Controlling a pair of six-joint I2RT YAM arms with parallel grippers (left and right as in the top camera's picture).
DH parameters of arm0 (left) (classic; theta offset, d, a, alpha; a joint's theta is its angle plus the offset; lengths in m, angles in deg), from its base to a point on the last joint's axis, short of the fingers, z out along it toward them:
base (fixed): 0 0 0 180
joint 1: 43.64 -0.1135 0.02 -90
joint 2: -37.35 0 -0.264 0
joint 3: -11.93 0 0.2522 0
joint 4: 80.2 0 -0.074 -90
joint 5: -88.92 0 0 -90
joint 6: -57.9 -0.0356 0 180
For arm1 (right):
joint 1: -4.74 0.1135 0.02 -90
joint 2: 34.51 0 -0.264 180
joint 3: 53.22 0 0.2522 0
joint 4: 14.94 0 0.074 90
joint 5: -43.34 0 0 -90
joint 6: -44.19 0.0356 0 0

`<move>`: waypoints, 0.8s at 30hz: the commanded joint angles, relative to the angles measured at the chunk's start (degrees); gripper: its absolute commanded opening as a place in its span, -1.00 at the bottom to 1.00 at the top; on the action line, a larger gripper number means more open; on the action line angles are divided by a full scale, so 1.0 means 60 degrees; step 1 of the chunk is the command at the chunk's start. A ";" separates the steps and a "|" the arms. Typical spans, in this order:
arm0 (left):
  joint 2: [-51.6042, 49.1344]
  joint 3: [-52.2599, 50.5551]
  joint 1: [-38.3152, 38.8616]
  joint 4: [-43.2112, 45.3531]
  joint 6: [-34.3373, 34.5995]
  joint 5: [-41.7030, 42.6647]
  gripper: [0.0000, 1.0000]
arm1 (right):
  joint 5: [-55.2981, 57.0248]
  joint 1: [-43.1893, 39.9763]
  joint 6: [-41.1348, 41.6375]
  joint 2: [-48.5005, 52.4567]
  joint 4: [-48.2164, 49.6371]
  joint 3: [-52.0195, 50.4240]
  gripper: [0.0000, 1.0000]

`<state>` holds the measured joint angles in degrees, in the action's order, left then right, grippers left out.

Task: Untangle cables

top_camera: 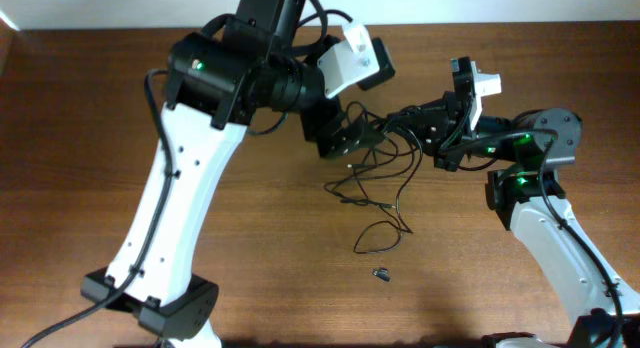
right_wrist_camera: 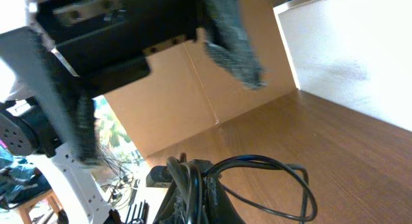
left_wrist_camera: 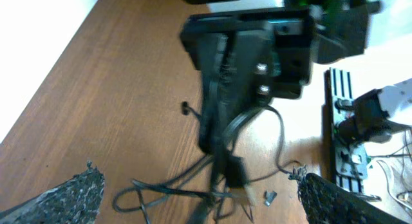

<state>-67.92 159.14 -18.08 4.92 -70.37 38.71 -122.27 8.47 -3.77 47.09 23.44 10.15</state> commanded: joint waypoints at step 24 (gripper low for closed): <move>-0.0506 0.0087 0.0047 0.0051 -0.0856 -0.0943 0.98 | -0.1366 -0.0062 0.0018 -0.0091 0.1362 0.0095 -0.92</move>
<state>-68.89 159.21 -18.03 5.70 -74.58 31.89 -129.68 8.47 -3.75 47.09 31.18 10.15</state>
